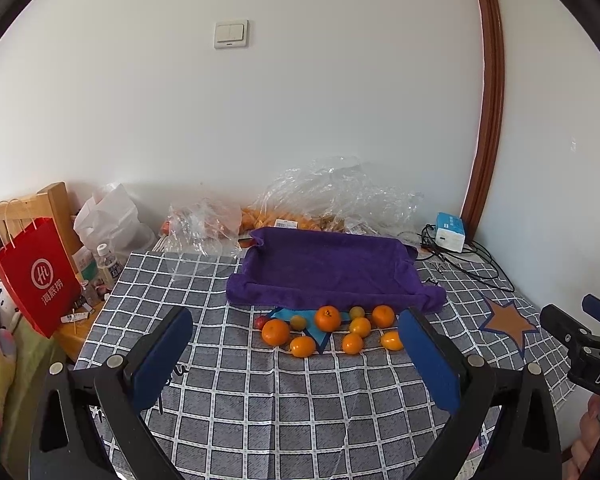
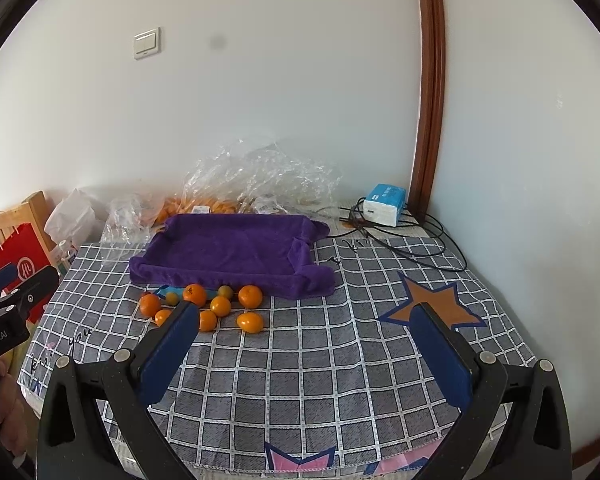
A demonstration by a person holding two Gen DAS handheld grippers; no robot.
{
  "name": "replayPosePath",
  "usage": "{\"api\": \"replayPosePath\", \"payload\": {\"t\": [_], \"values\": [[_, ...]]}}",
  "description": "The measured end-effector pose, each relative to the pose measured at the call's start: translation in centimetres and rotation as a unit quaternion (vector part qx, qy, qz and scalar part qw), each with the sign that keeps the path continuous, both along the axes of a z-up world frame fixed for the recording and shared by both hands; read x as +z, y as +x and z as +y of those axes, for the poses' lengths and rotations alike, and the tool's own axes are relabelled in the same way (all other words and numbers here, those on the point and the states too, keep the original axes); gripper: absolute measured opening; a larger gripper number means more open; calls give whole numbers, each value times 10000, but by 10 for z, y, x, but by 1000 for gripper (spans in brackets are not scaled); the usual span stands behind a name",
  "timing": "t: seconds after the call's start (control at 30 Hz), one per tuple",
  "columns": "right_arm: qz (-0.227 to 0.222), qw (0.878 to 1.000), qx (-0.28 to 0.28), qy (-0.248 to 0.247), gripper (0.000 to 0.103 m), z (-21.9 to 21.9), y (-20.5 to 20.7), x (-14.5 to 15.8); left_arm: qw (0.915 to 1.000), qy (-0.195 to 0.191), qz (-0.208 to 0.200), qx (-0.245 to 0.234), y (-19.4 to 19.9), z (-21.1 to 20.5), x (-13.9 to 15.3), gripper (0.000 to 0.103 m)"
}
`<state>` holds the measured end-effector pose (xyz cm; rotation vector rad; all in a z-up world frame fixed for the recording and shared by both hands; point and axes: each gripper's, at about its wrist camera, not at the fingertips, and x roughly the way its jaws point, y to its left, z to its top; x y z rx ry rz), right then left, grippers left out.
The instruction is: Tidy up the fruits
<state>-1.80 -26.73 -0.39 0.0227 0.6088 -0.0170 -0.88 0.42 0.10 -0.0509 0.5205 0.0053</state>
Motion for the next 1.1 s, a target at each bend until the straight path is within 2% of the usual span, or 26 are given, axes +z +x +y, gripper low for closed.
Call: {"api": "replayPosePath", "payload": {"t": [1.1], "values": [[-89, 10000, -6, 13, 103, 4, -5, 2, 10000, -65, -37, 39, -4, 6, 4, 103]]}}
